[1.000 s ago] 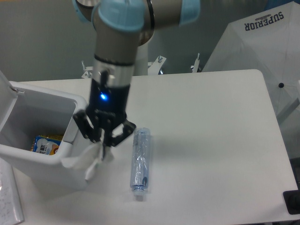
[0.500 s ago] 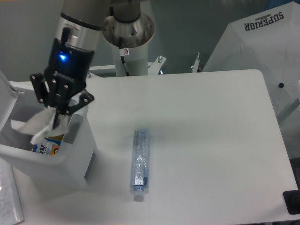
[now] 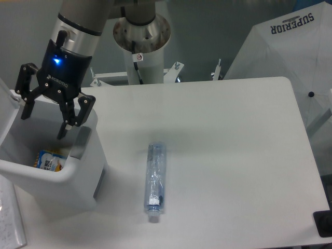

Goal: Place the trash in the trash can
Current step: 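Move the open gripper over the clear plastic bottle and lower it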

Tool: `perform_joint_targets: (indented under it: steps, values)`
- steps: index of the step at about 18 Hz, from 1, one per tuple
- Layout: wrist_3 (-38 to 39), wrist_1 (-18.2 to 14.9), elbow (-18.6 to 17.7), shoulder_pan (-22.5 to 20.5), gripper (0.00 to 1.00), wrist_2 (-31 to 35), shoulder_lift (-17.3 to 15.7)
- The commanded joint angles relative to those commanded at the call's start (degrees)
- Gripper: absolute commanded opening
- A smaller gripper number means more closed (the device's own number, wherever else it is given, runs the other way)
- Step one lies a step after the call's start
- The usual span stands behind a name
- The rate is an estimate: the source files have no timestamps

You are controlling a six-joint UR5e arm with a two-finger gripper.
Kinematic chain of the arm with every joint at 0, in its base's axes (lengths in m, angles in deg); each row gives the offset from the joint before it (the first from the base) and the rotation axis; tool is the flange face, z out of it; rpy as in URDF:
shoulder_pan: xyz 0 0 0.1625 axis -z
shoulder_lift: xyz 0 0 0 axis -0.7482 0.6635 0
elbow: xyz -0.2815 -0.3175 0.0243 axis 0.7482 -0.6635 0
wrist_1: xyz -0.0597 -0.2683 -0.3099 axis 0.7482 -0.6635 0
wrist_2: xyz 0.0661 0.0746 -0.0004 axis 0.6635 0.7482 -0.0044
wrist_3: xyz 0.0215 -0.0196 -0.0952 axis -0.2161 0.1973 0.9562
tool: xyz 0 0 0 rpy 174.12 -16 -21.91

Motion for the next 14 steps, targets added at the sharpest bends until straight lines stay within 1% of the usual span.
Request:
perform_joint_targets:
  steps: [1,3,5,9,12,14]
  values:
    - [0.18,0.00,0.09,-0.96,1.00,-0.09,0.26]
    - [1.49,0.00,0.52,-4.91,1.00,-0.44,0.44]
    - [2.29,0.09,0.97,-7.47,1.00,-0.79,1.58]
    - [2.46,0.09,3.16,-11.95,1.00,-2.54,5.62]
    - [2.29,0.00,4.30,-13.36,1.00,-2.64,9.13]
    - [1.76,0.18,4.39,-13.80,1.00,-2.29,11.68]
